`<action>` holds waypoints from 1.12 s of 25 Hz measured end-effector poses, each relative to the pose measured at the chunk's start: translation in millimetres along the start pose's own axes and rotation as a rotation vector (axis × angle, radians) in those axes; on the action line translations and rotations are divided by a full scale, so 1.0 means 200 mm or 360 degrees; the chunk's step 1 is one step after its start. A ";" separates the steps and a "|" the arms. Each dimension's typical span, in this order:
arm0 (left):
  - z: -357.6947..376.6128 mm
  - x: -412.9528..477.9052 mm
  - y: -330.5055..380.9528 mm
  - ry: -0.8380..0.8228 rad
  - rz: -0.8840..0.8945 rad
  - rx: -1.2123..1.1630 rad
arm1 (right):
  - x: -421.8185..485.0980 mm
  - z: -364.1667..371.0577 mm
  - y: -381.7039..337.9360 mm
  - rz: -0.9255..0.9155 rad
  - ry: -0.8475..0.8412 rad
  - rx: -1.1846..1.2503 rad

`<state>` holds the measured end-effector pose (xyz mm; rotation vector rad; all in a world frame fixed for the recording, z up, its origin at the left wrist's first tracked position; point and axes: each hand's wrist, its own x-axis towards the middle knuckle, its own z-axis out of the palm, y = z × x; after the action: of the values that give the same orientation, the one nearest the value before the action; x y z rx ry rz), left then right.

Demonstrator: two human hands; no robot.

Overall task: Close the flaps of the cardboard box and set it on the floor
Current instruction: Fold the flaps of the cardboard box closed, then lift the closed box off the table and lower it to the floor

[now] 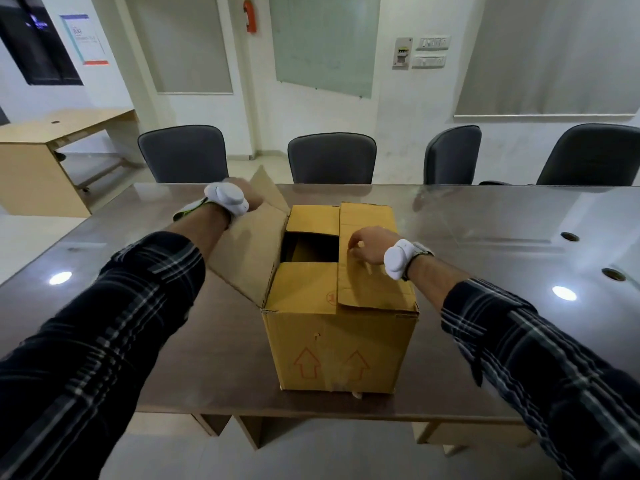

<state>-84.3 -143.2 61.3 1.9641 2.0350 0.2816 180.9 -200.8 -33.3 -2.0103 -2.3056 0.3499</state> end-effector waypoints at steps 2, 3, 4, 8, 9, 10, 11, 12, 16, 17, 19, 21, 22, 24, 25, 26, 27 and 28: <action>-0.05 -0.01 0.11 -0.0142 0.0143 -0.0291 | 0.01 -0.03 0.04 0.0010 0.0044 0.0052; -0.03 -0.02 0.16 -0.0261 0.0204 -0.0422 | 0.01 -0.03 0.06 0.0026 0.0085 0.0053; 0.01 -0.03 0.21 -0.0391 0.0266 -0.0423 | 0.01 -0.03 0.08 0.0066 0.0127 0.0052; 0.30 -0.04 0.20 -0.0498 0.0496 0.0265 | 0.02 0.03 0.15 0.0354 0.0213 0.0056; 0.37 0.00 0.15 -0.0521 0.0447 0.0322 | 0.02 0.04 0.16 0.0411 0.0215 0.0083; 0.40 0.01 0.12 -0.0535 0.0399 0.0333 | 0.03 0.04 0.18 0.0467 0.0212 0.0145; 0.43 0.04 0.09 -0.0578 0.0330 0.0250 | 0.04 0.04 0.19 0.0541 0.0178 0.0270; 0.44 0.05 0.06 -0.0637 0.0282 0.0113 | 0.05 0.05 0.21 0.0606 0.0143 0.0413; 0.46 0.04 0.00 -0.0792 -0.0080 -0.0338 | 0.10 0.10 0.31 0.0731 -0.0023 0.0912; 0.48 0.05 -0.01 -0.0861 -0.0206 -0.0473 | 0.09 0.10 0.31 0.0730 -0.0018 0.0961; 0.50 0.07 -0.04 -0.0934 -0.0349 -0.0697 | 0.05 0.07 0.27 0.0779 -0.0042 0.0980; 0.51 0.08 -0.06 -0.0947 -0.0339 -0.0726 | 0.01 0.05 0.25 0.0838 -0.0059 0.0986; 0.50 0.07 -0.07 -0.0940 -0.0300 -0.0701 | -0.01 0.05 0.23 0.0856 -0.0044 0.1006; 0.50 0.05 -0.09 -0.0953 -0.0263 -0.0687 | -0.07 0.03 0.17 0.0868 -0.0012 0.1031; 0.49 0.04 -0.10 -0.0962 -0.0249 -0.0676 | -0.10 0.03 0.15 0.0871 -0.0006 0.1020; 0.49 0.02 -0.12 -0.0969 -0.0243 -0.0655 | -0.14 0.03 0.12 0.0876 0.0007 0.1027; 0.48 0.00 -0.13 -0.0979 -0.0232 -0.0653 | -0.19 0.03 0.09 0.0866 0.0025 0.1042; 0.47 -0.03 -0.14 -0.0986 -0.0214 -0.0636 | -0.24 0.03 0.07 0.0853 0.0036 0.1075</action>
<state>-78.7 -156.2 -35.6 1.4315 1.5514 0.0314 199.8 -247.3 -37.7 -2.1510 -1.3074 0.9654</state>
